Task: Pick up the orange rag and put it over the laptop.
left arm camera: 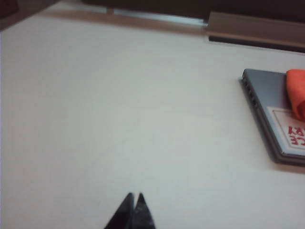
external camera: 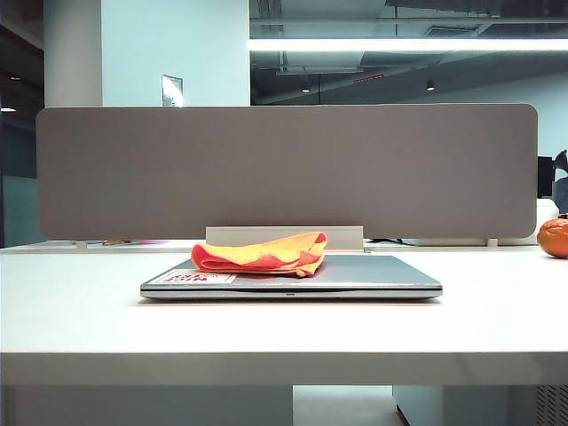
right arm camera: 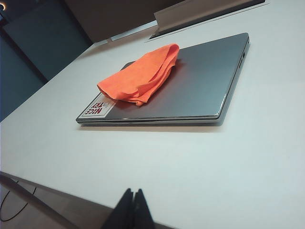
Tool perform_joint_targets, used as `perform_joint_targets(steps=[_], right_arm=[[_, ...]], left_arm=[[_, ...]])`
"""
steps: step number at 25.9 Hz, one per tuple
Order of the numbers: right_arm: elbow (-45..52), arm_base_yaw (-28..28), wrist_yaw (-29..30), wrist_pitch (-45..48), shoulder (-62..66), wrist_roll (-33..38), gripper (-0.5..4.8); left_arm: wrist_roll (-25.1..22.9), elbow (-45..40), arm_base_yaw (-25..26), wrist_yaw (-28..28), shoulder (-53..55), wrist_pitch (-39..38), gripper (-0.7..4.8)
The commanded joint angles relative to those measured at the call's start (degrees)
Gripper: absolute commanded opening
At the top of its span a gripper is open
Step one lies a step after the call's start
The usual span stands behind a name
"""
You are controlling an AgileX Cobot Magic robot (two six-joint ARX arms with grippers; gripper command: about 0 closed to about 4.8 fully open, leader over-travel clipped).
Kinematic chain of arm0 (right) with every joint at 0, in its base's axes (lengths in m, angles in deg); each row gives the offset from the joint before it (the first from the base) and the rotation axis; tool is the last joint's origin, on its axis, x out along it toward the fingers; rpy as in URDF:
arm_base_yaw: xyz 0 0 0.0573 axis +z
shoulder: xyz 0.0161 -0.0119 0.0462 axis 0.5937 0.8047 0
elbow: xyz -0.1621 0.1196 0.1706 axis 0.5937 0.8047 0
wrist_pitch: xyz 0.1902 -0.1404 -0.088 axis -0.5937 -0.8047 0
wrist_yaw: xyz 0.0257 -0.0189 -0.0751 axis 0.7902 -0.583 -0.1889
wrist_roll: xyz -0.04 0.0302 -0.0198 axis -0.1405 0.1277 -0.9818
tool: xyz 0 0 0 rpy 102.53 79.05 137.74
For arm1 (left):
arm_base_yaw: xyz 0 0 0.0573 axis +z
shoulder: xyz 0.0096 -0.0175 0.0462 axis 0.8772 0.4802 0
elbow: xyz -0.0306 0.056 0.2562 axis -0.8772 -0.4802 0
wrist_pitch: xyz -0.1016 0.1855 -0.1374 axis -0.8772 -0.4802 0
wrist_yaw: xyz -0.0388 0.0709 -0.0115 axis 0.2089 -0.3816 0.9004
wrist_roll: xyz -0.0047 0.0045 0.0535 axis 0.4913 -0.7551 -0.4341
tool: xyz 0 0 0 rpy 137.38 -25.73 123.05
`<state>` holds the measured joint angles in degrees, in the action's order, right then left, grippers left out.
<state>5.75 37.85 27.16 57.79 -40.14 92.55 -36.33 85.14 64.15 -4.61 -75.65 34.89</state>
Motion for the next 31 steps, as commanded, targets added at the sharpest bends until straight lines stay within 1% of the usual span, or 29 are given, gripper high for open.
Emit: perform_joint_targets(steps=[1,3,7,24,26,28,29,30,31], right_arm=[[0.13,-0.04,-0.13,0.83,-0.13,0.2,-0.05],[0.13,-0.04,-0.13,0.81,-0.13,0.17,-0.05],[0.13,-0.04,-0.15,0.81,-0.13,0.17,-0.05],[0.13,-0.07,-0.68,0.83,-0.13,0.13,-0.05],[0.13,-0.07,-3.1,0.81,-0.13,-1.6,-0.05],[0.15,-0.02,-7.17,1.2,-0.13,-3.5,-0.05],[0.15,0.0,-9.64,1.55,-0.13,-3.5,-0.05],[0.2,0.02,-13.84,1.57,-0.13,-3.48,-0.05],[0.24,0.02,-16.68,1.46,-0.13,-3.48,-0.05]], left_arm=[[-2.05,0.04,-0.55,0.5,-0.13,-1.18,-0.06],[-3.48,0.04,-2.05,0.31,-0.13,-1.18,-0.06],[-3.56,0.07,-4.63,0.94,-0.13,-0.48,-0.06],[-3.56,0.04,-4.59,0.79,-0.13,-0.52,-0.06],[-3.56,0.04,-4.59,0.81,-0.13,-0.52,-0.06],[-3.56,0.04,-4.59,0.79,-0.13,-0.52,-0.06],[-3.56,0.04,-4.59,0.81,-0.13,-0.52,-0.06],[-3.56,0.04,-4.59,0.79,-0.13,-0.52,-0.06],[-3.56,0.04,-4.59,0.79,-0.13,-0.52,-0.06]])
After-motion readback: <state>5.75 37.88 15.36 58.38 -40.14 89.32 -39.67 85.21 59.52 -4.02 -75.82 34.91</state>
